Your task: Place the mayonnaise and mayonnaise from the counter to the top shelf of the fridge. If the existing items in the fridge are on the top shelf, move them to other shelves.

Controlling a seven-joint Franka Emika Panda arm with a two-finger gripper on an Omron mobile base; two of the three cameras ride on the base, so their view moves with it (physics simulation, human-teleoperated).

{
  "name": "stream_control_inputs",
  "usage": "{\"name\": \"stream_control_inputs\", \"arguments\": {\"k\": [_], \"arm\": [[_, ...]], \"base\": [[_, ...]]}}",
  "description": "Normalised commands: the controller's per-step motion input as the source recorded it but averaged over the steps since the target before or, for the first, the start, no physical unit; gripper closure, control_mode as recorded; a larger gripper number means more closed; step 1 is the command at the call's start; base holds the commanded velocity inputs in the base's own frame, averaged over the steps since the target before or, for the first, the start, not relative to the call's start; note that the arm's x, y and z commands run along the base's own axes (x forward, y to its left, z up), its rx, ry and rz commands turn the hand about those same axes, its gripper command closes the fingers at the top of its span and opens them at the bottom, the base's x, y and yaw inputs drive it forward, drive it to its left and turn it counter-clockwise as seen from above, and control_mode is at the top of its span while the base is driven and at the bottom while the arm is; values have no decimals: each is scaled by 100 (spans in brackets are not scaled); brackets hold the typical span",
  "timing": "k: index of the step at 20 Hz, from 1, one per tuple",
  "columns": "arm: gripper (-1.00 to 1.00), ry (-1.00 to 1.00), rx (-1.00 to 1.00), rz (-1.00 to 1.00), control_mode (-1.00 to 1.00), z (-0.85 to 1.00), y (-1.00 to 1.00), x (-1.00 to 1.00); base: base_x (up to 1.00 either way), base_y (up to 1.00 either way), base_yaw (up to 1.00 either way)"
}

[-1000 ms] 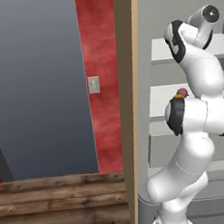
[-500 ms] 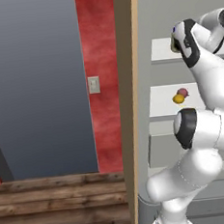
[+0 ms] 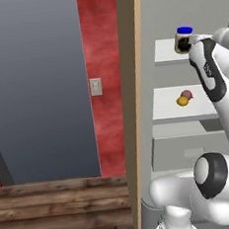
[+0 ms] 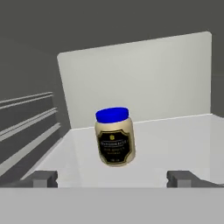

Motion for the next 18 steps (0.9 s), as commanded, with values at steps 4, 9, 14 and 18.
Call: {"name": "stream_control_inputs", "arguments": {"k": [4, 9, 14, 18], "arm": [[-100, 12, -5, 0, -100, 17, 30, -100], [-100, 21, -3, 0, -100, 2, 19, -100], [-100, 14, -15, 0, -100, -36, 26, -100], [-100, 19, -20, 1, -100, -78, 38, -100]], "base": [[0, 0, 0], [0, 0, 0], [0, 0, 0], [0, 0, 0]]}}
